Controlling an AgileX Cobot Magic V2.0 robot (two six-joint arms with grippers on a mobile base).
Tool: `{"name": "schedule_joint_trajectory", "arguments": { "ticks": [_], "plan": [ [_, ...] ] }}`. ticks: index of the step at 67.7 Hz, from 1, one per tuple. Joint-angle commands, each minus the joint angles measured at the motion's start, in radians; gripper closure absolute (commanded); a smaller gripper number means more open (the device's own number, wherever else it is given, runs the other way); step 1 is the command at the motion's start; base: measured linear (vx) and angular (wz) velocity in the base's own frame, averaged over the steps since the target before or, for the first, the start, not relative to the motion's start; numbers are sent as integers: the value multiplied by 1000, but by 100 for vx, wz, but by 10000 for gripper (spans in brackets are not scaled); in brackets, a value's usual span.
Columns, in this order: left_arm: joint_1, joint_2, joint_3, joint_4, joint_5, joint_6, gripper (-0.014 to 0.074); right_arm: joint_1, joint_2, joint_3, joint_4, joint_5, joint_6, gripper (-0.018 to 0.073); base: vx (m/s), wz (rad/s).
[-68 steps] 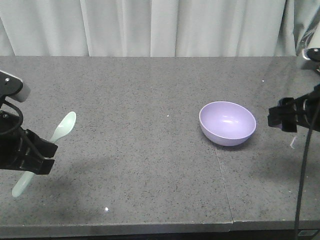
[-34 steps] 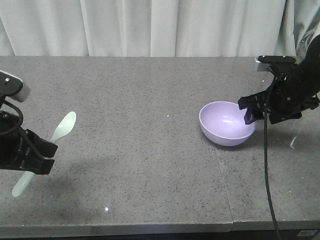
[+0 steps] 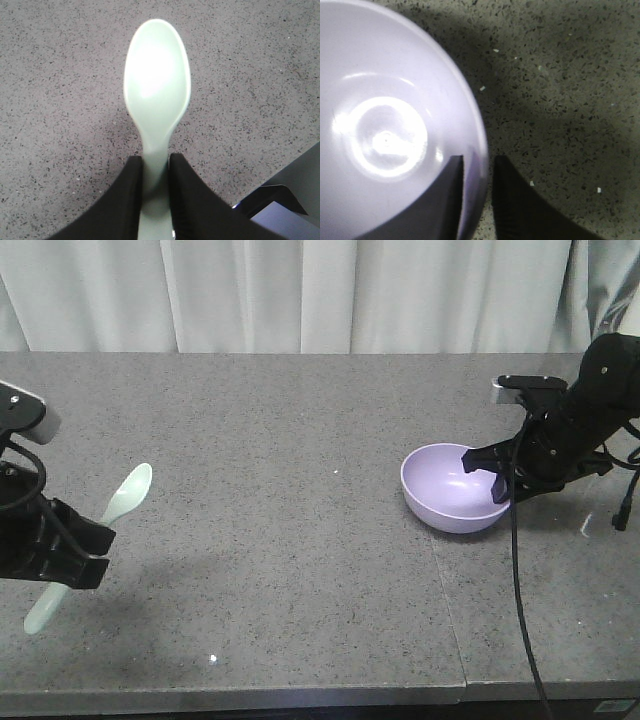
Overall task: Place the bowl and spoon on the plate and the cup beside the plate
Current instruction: 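Move the right gripper to the lavender bowl rim and grip it, then lift the lavender bowl by its rim with the right gripper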
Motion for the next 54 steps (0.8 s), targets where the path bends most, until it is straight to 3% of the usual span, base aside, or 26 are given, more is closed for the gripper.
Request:
{"name": "schedule_joint_trajectory", "arguments": {
  "ticks": [1, 26, 39, 54],
  "plan": [
    [-6, -20, -25, -23, -50, 0, 519, -5, -49, -32, 13, -23, -6, 560, 0, 0],
    [-6, -20, -25, -23, -50, 0, 519, -5, -158, -36, 130, 31, -71, 564, 0, 0],
    [-6, -20, -25, -23, -50, 0, 519, -4, -264, -36, 253, 117, -146, 563, 0, 0],
    [-6, -20, -25, -23, -50, 0, 519, 90, -421, 57, 250, 116, -148, 562, 0, 0]
  ]
}}
